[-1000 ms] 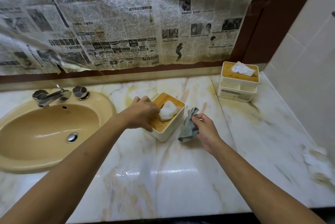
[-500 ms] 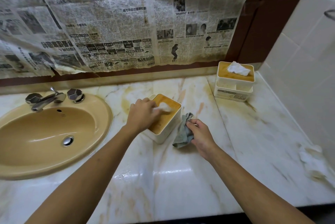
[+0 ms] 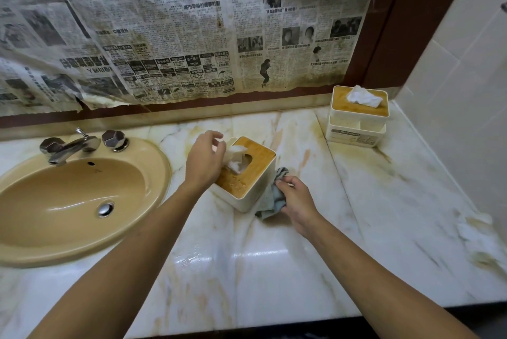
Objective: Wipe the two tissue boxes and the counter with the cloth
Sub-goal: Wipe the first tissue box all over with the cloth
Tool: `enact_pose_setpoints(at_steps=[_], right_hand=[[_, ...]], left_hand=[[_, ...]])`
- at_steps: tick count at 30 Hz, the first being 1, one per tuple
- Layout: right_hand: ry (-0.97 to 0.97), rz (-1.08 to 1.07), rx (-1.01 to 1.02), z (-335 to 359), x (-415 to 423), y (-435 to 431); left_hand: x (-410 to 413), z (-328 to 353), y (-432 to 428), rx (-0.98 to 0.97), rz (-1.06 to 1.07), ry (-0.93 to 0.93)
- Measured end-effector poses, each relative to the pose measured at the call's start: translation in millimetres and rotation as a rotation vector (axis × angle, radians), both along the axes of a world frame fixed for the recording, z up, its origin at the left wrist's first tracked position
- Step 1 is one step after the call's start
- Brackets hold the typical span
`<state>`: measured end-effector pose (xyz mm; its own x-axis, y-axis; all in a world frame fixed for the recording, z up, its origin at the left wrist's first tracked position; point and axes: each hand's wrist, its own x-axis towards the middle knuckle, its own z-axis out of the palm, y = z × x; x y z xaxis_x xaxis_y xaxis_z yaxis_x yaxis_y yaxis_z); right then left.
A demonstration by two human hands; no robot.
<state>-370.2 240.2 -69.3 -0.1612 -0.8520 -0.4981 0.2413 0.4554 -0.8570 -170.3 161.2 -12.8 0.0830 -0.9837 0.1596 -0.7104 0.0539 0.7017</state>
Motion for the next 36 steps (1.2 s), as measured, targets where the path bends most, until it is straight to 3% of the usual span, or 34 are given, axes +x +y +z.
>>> enact_pose_setpoints(at_steps=[3,5,6,9,13,21,26,32,36], right_hand=[[-0.111,-0.020,0.005,0.4,7.6,-1.0],[-0.148,-0.028,0.012,-1.1,13.1,-1.0],[-0.158,-0.029,0.017,-2.1,16.4,-0.1],[-0.181,-0.017,0.012,-5.3,29.0,4.4],[-0.125,-0.012,-0.013,-12.5,45.4,11.1],[0.032,-0.129,-0.047,-10.6,36.3,-27.6],[-0.001,-0.178,-0.020,-7.5,27.0,-41.3],[-0.020,-0.007,-0.048,-21.5,69.3,14.0],[0.101,-0.083,-0.110,-10.0,46.6,-13.9]], left_hand=[[-6.5,3.3,14.1,-0.305,-0.375,-0.281],[-10.1,-1.8,19.8,-0.360,-0.595,-0.526],[-11.4,-3.3,21.1,-0.310,-0.592,-0.582],[-11.8,-4.6,15.6,-0.080,-0.442,-0.575],[-10.7,-5.4,4.4,0.170,-0.429,-0.585],[-6.8,-4.2,-2.7,0.242,-0.436,-0.569],[-8.6,-3.7,-2.9,0.253,-0.424,-0.543],[-7.5,-3.9,-3.0,0.281,-0.418,-0.526],[-4.4,-8.2,3.1,0.278,-0.373,-0.444]])
